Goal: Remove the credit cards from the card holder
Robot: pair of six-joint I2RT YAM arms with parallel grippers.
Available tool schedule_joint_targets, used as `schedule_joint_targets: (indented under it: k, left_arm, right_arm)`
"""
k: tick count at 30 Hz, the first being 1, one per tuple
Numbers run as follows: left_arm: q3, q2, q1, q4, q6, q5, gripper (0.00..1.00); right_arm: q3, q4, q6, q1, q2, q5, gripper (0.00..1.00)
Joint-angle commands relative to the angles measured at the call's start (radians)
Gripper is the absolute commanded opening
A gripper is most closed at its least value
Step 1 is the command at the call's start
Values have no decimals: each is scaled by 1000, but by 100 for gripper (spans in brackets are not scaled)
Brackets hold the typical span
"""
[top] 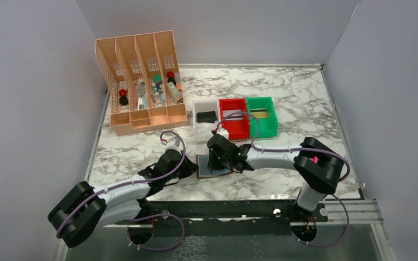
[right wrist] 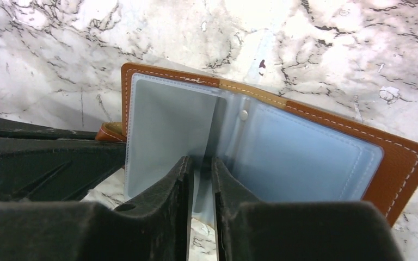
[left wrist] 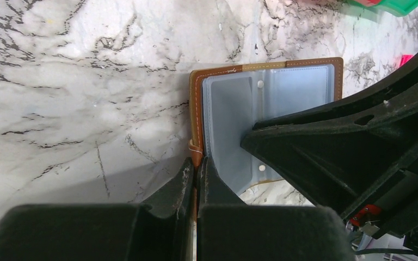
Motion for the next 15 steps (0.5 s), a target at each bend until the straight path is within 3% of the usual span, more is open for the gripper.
schedule_joint_targets:
  k: [1,5,8,15]
  left_arm:
    - [40,8,-13,-3,27,11,0]
    - [43,13,-12,-8,32,12,0]
    - [43,10,-13,-11,31,14,0]
    - [44,10,-13,-15,32,14,0]
  right_arm:
    - [16,-48,-27,22,46,46,21]
    - [46,-67,-39,43,50,56,18]
    - [55,-77,-42,48,36,65,29]
    - [83,-103,-73,55,50,64,43]
